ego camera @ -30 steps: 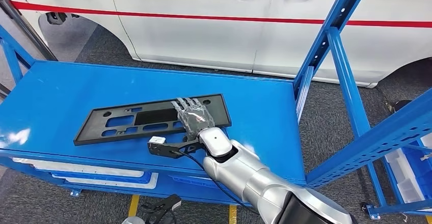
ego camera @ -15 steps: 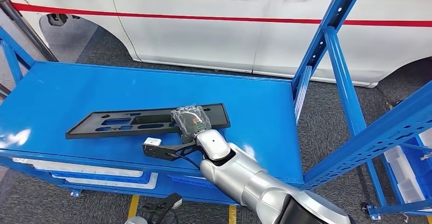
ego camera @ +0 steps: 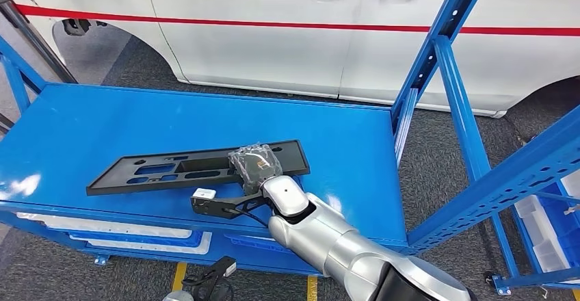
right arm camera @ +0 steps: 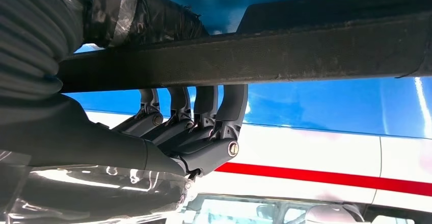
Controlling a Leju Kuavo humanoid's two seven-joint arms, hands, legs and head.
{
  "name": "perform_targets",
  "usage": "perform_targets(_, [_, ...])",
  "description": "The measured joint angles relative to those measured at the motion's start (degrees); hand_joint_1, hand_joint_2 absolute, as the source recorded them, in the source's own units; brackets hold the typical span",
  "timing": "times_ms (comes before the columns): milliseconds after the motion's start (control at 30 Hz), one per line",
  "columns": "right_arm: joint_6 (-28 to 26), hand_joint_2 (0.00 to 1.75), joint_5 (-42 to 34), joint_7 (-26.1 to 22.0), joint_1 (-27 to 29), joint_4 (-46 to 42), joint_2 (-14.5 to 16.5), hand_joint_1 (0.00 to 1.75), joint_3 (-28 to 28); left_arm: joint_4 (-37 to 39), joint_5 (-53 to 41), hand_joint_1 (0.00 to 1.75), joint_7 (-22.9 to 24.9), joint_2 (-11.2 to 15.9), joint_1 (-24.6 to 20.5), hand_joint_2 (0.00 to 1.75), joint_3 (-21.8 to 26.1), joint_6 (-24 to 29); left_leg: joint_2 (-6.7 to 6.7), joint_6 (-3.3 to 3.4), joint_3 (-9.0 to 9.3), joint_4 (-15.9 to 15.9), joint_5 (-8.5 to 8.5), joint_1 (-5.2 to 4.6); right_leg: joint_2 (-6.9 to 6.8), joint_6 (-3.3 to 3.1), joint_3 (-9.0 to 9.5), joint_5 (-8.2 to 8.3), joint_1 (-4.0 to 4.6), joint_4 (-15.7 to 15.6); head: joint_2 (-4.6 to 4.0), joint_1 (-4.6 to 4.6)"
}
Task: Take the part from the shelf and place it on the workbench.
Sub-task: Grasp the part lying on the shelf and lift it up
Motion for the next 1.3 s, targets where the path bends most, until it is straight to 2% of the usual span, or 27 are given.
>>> perform_targets(400, [0.03,1.75,-0.19,-0.10,0.00,-0.07,0.00,1.75,0.66,0.00,0.25,0.00,0.09,0.11,-0.03,0.00,0.24,0.19,0.00,0.00,0.00,0.00,0.00,0.00,0.01,0.00,-0.01,0.00,0.00,0.01,0.00,0.00])
perform_targets(533, [0.01,1.75,-0.92,-0.62,-0.01,-0.19,-0.01,1.75,0.91,0.00,1.92,0.00,0.33,0.19,-0.03,1.75,1.50,0.78,0.00,0.00,0.01,-0.01,0.00,0.00,0.05,0.00,-0.01,0.00,0.01,0.02,0.00,-0.01])
perform_targets(733, [-1.28,1.75,-1.81,-1.89,-0.06,-0.57,-0.01,1.75,1.72,0.00,2.61,0.00,0.49,0.39,0.02,1.75,3.28,2.03,0.00,0.00,0.02,-0.01,0.00,0.00,0.07,0.00,-0.01,0.00,0.01,0.04,0.00,-0.01])
perform_targets(867, [-8.57,1.75,0.07,-7.89,-1.10,-2.27,-0.16,1.75,1.68,0.00,1.50,0.00,-0.44,0.68,0.34,1.75,3.98,3.13,0.01,0.07,-0.15,0.20,-0.05,-0.13,0.09,0.13,-0.13,0.04,-0.11,0.02,0.00,0.00])
perform_targets(933, [-9.73,1.75,2.83,-10.54,-2.79,-6.13,-0.61,1.75,0.66,0.00,0.24,0.00,-1.32,1.19,0.48,1.75,3.99,1.62,0.03,0.27,-0.31,0.46,-0.20,-0.26,0.11,0.39,-0.18,-0.01,-0.29,0.00,0.00,-0.01])
perform_targets(1067, [-5.90,1.75,13.19,-12.73,-2.28,-20.94,-2.96,1.75,-6.45,0.00,-0.84,0.00,-3.91,2.56,1.33,1.75,3.98,0.22,0.02,0.82,0.02,-0.03,0.04,0.09,0.00,1.00,-0.06,-0.69,-0.29,0.46,0.00,0.00])
perform_targets(1133, [-5.82,1.75,17.52,-14.17,-0.49,-26.67,-4.10,1.75,-9.09,0.00,-1.02,0.00,-4.81,3.07,2.04,1.75,3.98,0.31,0.14,1.15,0.31,-0.63,0.30,0.44,-0.02,1.18,-1.57,-3.54,-0.24,4.21,0.00,0.02])
perform_targets(1200, [-6.64,1.75,19.89,-15.05,1.59,-30.41,-5.03,1.75,-10.10,0.00,-0.97,0.00,-5.46,3.60,2.69,1.75,3.99,0.43,0.20,1.27,0.33,-0.65,0.34,0.39,-0.03,1.29,-4.84,-7.36,-0.35,11.49,0.00,0.04])
perform_targets(1233, [-7.09,1.75,20.61,-15.33,2.72,-31.84,-5.47,1.75,-10.33,0.00,-0.91,0.00,-5.70,3.83,2.98,1.75,4.01,0.51,0.21,1.27,0.30,-0.60,0.33,0.37,-0.04,1.34,-6.26,-8.33,-0.41,14.58,0.00,0.04])
perform_targets(1267, [-7.37,1.75,21.02,-15.51,3.79,-32.92,-5.80,1.75,-10.49,0.00,-0.87,0.00,-5.86,3.97,3.28,1.75,4.01,0.63,0.21,1.27,0.24,-0.49,0.33,0.36,-0.04,1.36,-6.92,-8.18,-0.47,15.96,0.00,0.04])
perform_targets(1300, [-7.53,1.75,21.25,-15.75,4.68,-33.86,-6.06,1.75,-10.65,0.00,-0.84,0.00,-6.01,4.07,3.56,1.75,4.02,0.74,0.20,1.24,0.12,-0.31,0.33,0.37,-0.05,1.32,-6.51,-6.88,-0.53,15.08,0.00,0.05])
